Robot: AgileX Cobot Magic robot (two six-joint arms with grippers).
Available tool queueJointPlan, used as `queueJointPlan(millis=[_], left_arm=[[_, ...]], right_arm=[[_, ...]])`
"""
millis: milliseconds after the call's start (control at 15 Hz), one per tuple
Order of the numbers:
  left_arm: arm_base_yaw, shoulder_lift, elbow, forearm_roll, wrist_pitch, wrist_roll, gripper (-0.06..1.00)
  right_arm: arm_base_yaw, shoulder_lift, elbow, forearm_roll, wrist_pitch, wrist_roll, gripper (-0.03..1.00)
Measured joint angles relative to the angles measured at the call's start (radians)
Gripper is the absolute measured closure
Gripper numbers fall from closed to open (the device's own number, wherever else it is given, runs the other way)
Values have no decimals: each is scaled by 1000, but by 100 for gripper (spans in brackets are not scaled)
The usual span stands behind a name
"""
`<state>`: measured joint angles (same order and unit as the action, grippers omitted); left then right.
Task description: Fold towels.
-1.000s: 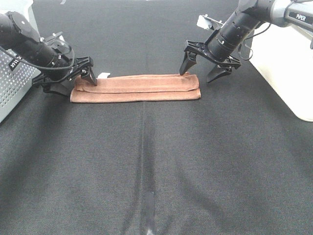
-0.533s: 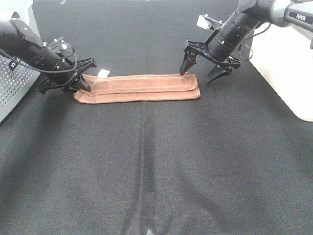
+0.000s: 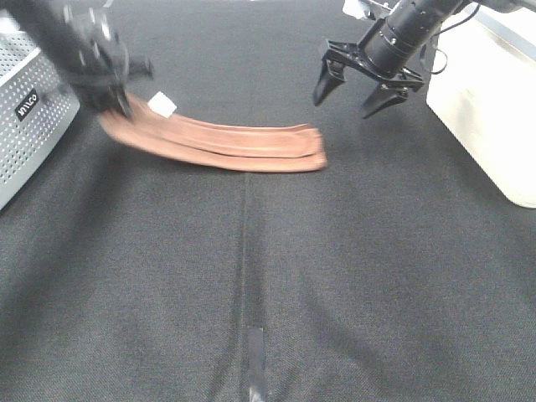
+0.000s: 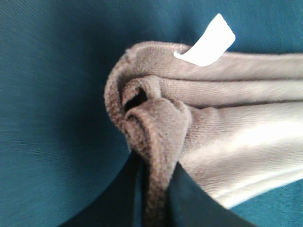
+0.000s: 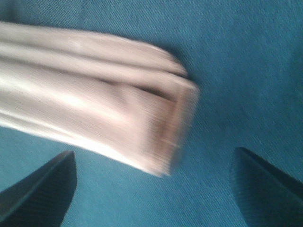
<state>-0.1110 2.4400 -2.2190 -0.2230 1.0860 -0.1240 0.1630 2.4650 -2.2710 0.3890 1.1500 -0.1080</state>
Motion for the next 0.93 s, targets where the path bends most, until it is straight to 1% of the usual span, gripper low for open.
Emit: queueJointPlan(millis=[67, 200, 333, 400, 467, 600, 667, 733, 800, 933], left_arm=[[-18, 0, -56, 23, 27, -20, 88], [-73, 0, -124, 13, 36, -39, 88], [-140, 1, -135, -63, -11, -44, 88], [-185, 12, -137, -122, -65, -48, 88], [-214, 28, -137, -155, -102, -57, 88], [-256, 72, -137, -185, -161, -106, 88], [-268, 93, -137, -195, -184, -140, 86], [-276, 111, -137, -215, -203, -162, 81], [-283, 123, -137, -238, -215, -171, 72], [-293, 134, -137, -299, -250, -173, 43]], right_arm=[[0, -5, 0, -11, 4, 0, 14], [0, -24, 0, -24, 7, 0, 14], [0, -47, 0, -30, 7, 0, 14], [0, -57, 0, -34, 14, 0, 14], [0, -60, 0, -47, 26, 0, 14], [0, -70, 0, -87, 42, 27, 14], [0, -77, 0, -113, 49, 45, 14], [0, -78, 0, -133, 50, 56, 14], [0, -81, 0, -139, 51, 65, 14], [0, -85, 0, -143, 51, 71, 14]])
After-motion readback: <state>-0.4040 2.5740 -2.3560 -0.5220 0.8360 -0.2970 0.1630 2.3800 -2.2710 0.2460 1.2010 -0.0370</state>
